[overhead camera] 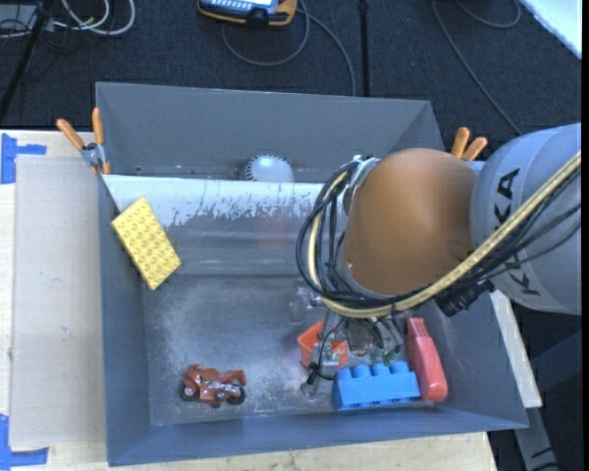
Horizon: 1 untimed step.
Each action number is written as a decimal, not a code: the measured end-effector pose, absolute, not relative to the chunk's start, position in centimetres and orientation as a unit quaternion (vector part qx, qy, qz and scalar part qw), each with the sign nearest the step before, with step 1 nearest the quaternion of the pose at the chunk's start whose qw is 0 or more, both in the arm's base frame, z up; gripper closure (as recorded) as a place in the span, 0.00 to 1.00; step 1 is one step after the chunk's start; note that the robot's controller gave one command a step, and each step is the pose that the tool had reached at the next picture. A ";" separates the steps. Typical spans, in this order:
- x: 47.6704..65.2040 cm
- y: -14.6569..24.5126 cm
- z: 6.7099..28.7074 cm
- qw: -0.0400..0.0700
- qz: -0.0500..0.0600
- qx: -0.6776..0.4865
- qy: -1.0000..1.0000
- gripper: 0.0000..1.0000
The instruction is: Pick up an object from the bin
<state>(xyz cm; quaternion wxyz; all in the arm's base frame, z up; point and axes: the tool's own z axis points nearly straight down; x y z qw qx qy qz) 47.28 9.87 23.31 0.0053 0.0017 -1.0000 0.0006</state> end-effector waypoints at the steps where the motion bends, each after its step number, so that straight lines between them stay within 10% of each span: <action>1: 47.4 9.8 23.7 0.001 0.000 0.000 -1.000 0.00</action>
Offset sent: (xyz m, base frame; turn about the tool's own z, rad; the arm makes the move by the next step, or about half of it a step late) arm 0.0128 -0.0553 -0.0559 -0.1285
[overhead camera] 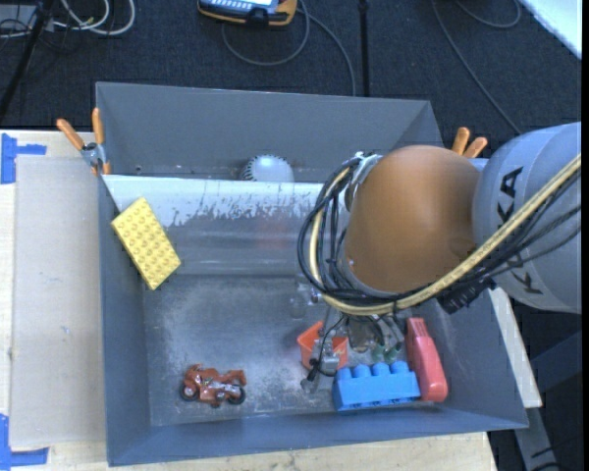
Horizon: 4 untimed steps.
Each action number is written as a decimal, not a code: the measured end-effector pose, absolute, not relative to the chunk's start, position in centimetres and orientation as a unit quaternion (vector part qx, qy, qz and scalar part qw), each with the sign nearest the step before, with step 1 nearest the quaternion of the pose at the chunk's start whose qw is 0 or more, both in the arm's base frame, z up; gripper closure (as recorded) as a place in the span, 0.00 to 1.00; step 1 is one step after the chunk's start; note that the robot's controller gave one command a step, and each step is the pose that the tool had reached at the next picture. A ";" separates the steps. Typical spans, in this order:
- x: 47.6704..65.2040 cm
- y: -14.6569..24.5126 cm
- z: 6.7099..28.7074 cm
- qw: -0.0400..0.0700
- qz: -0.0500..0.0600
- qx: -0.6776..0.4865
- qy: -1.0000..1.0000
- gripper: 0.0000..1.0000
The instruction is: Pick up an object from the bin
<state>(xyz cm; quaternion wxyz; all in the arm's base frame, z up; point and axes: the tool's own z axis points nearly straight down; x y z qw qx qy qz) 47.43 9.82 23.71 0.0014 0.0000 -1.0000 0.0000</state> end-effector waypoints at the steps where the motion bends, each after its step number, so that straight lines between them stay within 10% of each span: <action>1: 48.1 7.1 20.7 0.002 0.000 0.037 -0.999 0.00; 4: 49.1 3.2 14.0 0.003 0.000 0.096 -0.995 0.00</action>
Offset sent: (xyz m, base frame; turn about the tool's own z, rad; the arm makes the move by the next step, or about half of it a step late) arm 0.0129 -0.0381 -0.0581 0.0377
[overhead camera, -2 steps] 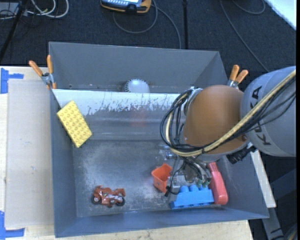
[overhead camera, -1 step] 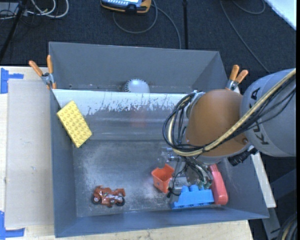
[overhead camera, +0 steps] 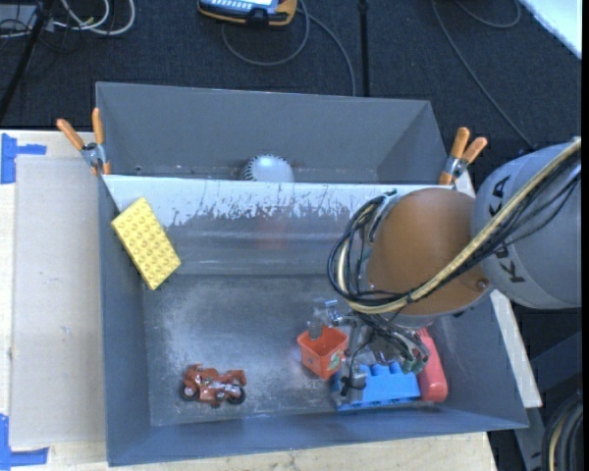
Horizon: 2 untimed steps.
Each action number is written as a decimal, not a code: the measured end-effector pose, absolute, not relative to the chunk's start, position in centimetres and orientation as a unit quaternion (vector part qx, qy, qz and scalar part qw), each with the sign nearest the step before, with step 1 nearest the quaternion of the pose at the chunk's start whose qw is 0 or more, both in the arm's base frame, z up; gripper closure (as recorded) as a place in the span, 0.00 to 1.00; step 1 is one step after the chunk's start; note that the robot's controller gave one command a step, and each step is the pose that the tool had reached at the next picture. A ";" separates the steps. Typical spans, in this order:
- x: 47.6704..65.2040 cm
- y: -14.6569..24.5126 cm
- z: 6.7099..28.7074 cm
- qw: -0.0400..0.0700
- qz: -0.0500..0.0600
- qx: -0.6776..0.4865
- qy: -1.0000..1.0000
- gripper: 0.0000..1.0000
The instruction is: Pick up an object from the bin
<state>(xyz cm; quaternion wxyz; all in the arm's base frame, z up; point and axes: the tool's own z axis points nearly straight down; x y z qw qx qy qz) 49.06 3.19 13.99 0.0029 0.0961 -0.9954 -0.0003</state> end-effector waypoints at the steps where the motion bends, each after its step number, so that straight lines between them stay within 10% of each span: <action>1: 51.2 -0.5 6.9 0.005 -0.001 0.006 -1.000 1.00; 2: 51.2 -0.5 6.9 0.005 -0.001 0.006 -1.000 1.00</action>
Offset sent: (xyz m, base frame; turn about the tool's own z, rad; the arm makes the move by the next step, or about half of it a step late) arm 0.0000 0.0000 0.0000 0.0000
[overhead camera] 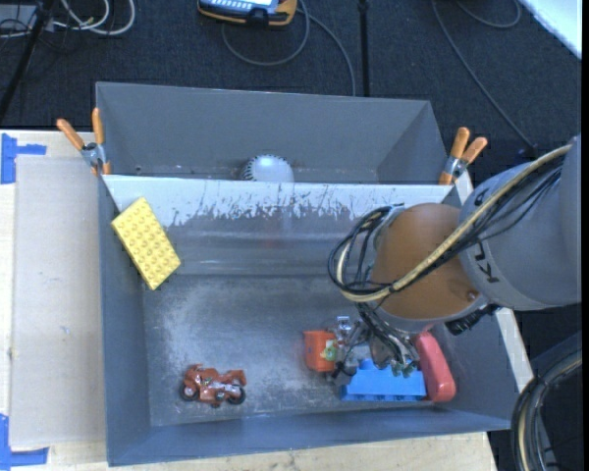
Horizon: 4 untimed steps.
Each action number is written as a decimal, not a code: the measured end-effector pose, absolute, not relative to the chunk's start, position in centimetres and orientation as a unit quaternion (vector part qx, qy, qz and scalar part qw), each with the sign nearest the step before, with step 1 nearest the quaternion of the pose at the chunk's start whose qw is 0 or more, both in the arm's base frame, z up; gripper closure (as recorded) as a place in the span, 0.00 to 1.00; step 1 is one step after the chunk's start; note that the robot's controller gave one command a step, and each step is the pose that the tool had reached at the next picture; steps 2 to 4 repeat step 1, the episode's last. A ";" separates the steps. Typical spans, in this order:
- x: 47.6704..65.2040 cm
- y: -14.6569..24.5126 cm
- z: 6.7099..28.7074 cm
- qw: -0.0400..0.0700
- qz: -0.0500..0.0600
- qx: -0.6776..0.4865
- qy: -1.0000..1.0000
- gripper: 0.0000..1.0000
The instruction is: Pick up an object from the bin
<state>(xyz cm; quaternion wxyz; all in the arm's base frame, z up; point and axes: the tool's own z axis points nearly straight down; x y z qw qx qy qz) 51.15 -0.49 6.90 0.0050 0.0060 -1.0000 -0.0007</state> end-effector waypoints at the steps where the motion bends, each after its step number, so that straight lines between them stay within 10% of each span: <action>1: 50.6 -2.1 23.7 0.002 -0.001 -0.003 -1.000 1.00; 4: 50.6 -2.1 23.7 0.002 -0.001 -0.003 -1.000 1.00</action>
Offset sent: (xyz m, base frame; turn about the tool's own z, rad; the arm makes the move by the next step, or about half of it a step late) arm 0.0000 0.0000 0.0000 0.0000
